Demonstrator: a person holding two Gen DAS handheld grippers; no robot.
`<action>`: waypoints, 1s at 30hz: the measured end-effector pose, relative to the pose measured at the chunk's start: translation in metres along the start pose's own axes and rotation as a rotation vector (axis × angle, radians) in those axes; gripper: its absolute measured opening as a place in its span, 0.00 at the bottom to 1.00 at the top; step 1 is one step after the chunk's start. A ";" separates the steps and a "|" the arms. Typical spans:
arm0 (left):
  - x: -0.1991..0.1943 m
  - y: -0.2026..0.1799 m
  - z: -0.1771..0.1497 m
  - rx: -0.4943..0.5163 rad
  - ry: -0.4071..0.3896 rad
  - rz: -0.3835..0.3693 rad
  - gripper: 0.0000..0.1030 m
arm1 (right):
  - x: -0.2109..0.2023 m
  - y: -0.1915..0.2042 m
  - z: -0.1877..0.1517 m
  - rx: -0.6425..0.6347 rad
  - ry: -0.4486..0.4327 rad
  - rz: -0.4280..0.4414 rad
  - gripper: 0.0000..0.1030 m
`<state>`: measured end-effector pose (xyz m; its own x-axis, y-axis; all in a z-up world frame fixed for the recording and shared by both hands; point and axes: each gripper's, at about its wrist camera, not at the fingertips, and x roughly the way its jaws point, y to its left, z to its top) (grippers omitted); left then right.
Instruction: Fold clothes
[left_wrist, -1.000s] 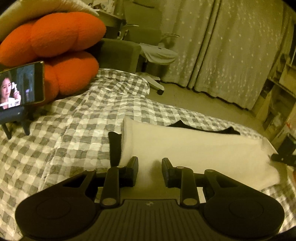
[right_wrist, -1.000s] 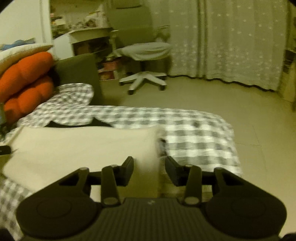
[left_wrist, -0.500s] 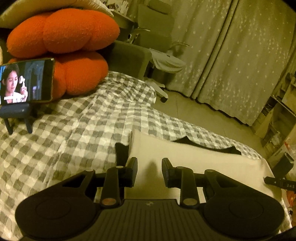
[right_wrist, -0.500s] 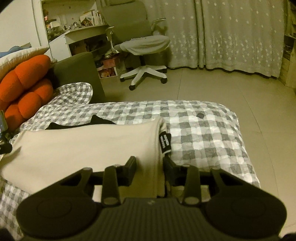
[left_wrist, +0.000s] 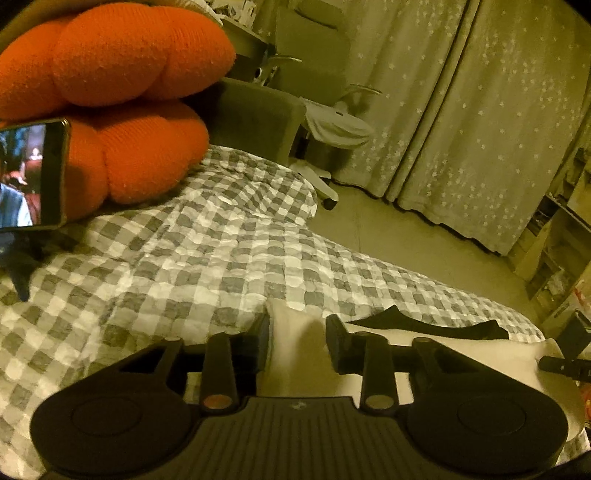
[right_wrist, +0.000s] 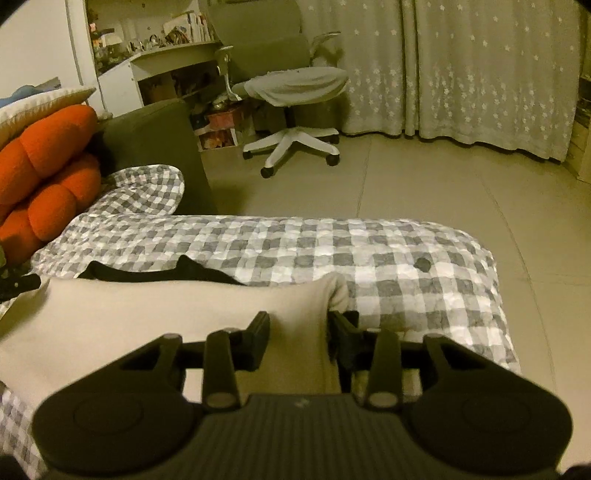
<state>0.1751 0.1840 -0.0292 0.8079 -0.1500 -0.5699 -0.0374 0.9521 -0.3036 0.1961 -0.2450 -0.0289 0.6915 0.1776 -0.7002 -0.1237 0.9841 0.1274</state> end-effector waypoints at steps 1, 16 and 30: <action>0.001 0.000 -0.001 0.000 0.001 -0.001 0.09 | 0.002 0.000 0.001 -0.001 0.001 -0.008 0.27; -0.011 0.013 0.004 -0.024 -0.079 -0.022 0.04 | 0.003 0.010 0.014 -0.010 -0.144 -0.021 0.11; -0.007 0.016 0.002 -0.068 -0.095 0.000 0.04 | 0.001 -0.003 0.010 0.039 -0.194 -0.009 0.11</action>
<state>0.1704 0.2004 -0.0283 0.8601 -0.1210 -0.4956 -0.0743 0.9314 -0.3564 0.2045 -0.2474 -0.0226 0.8172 0.1609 -0.5534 -0.0914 0.9843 0.1512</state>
